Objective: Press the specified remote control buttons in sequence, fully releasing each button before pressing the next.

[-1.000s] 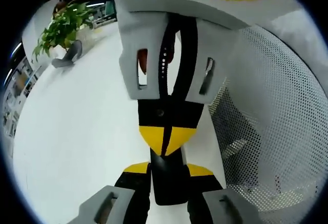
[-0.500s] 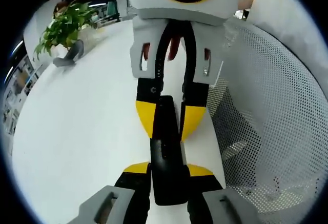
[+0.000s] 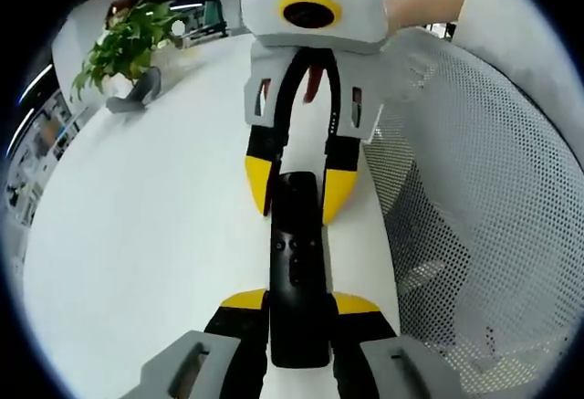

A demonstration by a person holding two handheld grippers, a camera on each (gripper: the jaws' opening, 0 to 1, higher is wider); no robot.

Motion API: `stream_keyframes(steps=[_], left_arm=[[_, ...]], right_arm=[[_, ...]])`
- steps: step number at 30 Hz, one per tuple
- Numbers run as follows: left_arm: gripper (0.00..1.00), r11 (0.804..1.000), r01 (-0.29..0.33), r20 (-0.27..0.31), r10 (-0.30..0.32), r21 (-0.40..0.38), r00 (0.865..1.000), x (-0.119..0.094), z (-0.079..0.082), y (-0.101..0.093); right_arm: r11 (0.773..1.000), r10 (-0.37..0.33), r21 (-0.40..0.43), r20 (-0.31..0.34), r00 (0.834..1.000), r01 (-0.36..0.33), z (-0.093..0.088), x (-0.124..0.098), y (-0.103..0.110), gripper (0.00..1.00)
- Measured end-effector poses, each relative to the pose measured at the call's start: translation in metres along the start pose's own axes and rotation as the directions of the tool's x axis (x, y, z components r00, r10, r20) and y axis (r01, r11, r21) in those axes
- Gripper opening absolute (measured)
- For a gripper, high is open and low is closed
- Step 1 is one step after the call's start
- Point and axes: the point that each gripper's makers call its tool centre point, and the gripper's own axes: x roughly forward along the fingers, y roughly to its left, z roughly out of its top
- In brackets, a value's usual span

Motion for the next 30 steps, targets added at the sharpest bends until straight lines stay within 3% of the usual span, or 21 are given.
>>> stream_keyframes(steps=[8, 10, 12, 17, 21, 24, 25, 26, 28, 29, 30], left_arm=[[0.27, 0.993, -0.063, 0.061, 0.070, -0.101, 0.996, 0.001, 0.004, 0.001], [0.37, 0.985, -0.092, 0.114, 0.109, -0.143, 0.988, 0.004, 0.011, 0.006], [0.50, 0.972, -0.089, 0.143, 0.122, -0.217, 0.982, 0.008, 0.017, -0.002], [0.62, 0.952, -0.090, 0.200, 0.153, -0.292, 0.968, 0.008, 0.026, -0.013], [0.85, 0.914, -0.156, 0.298, 0.277, -0.374, 0.913, -0.015, 0.041, 0.003], [0.96, 0.881, -0.215, 0.355, 0.379, -0.422, 0.855, -0.038, 0.049, 0.010], [1.00, 0.862, -0.241, 0.374, 0.424, -0.446, 0.825, -0.050, 0.054, 0.016], [1.00, 0.851, -0.253, 0.383, 0.447, -0.459, 0.808, -0.058, 0.055, 0.015], [1.00, 0.823, -0.284, 0.405, 0.505, -0.491, 0.762, -0.072, 0.045, 0.028], [1.00, 0.804, -0.304, 0.424, 0.544, -0.512, 0.724, -0.085, 0.048, 0.034], [1.00, 0.791, -0.322, 0.433, 0.569, -0.520, 0.699, -0.093, 0.049, 0.034]], right_arm=[[1.000, -0.006, -0.010, 0.016, 1.000, 0.006, 0.000, 0.000, 0.002, 0.23], [1.000, -0.011, -0.004, 0.023, 1.000, 0.011, 0.001, 0.000, 0.002, 0.22], [1.000, -0.015, 0.004, 0.028, 0.999, 0.015, 0.001, 0.000, 0.002, 0.21], [1.000, -0.018, 0.009, 0.030, 0.999, 0.018, 0.001, 0.000, 0.002, 0.21], [1.000, -0.018, 0.012, 0.035, 0.999, 0.018, 0.001, 0.000, 0.002, 0.21], [1.000, -0.019, 0.014, 0.039, 0.999, 0.019, 0.001, 0.000, 0.002, 0.22], [1.000, -0.019, 0.013, 0.038, 0.999, 0.018, 0.001, 0.000, 0.002, 0.22], [1.000, -0.019, 0.012, 0.038, 0.999, 0.018, 0.001, 0.000, 0.002, 0.22], [1.000, -0.019, 0.012, 0.037, 0.999, 0.018, 0.001, 0.001, 0.002, 0.22], [1.000, -0.018, 0.012, 0.038, 0.999, 0.018, 0.001, 0.000, 0.002, 0.22], [1.000, -0.018, 0.012, 0.038, 0.999, 0.018, 0.001, 0.001, 0.002, 0.22]])
